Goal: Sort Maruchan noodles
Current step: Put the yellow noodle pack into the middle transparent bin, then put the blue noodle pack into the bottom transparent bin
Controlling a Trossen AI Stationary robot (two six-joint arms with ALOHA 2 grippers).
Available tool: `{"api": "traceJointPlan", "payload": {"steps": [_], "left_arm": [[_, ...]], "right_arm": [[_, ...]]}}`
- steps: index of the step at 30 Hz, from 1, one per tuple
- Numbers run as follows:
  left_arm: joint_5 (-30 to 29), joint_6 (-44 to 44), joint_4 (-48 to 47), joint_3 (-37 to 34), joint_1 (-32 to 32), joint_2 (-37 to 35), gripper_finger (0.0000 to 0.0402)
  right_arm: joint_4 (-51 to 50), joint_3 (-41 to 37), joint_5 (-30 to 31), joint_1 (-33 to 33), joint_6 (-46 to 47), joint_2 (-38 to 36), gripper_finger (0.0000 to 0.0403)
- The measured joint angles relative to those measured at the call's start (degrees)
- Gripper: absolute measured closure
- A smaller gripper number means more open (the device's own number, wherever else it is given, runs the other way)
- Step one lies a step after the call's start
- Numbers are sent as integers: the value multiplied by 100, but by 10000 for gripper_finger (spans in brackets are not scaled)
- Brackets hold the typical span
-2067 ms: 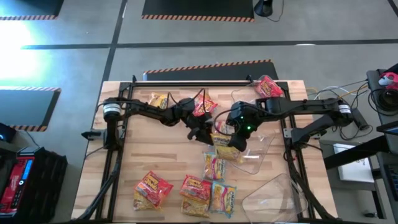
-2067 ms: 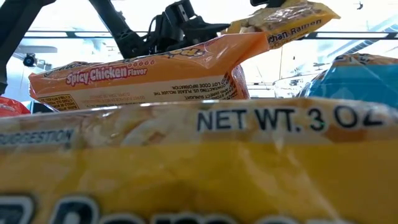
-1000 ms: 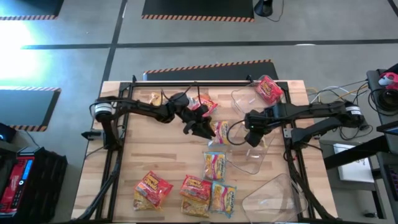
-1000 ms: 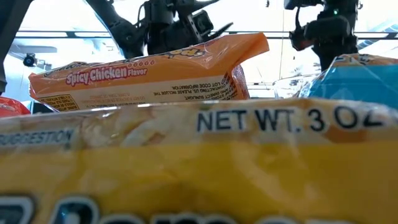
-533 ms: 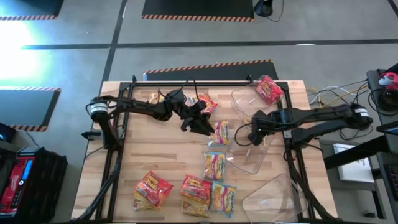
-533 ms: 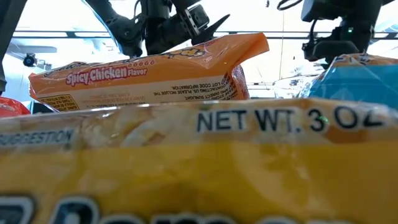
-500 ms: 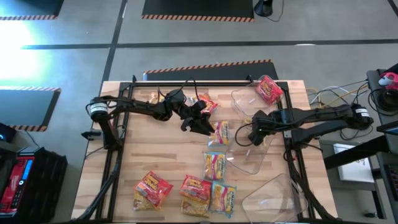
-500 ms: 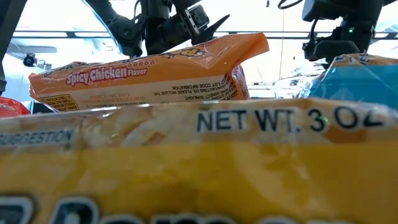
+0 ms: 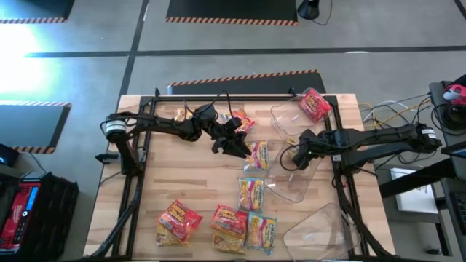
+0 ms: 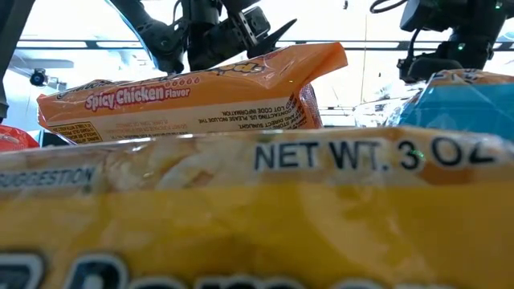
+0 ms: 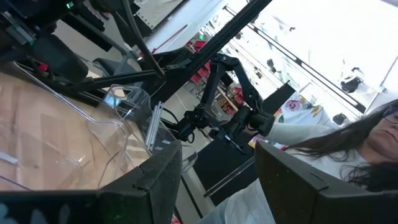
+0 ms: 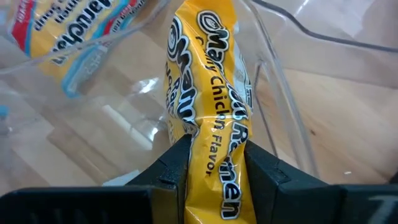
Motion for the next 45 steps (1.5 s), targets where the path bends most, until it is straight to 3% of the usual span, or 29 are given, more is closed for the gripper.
{"api": "traceJointPlan", "payload": {"steps": [9,22,35,39,45], "left_arm": [[17,-6,0,0,0,-2,216],[24,-46,0,0,0,-2,216],[26,-46,-33,-2,0,-2,216],[76,-193,-268,-4,0,-4,216],[81,-311,-367,-40,-51,-4,216]], "right_arm": [[14,-8,-69,-1,2,1,295],[-562,237,-221,-1,145,3,238],[-1563,1274,83,-1,194,3,247],[-951,1481,120,2,219,6,256],[978,1378,-326,4,18,98,261]]}}
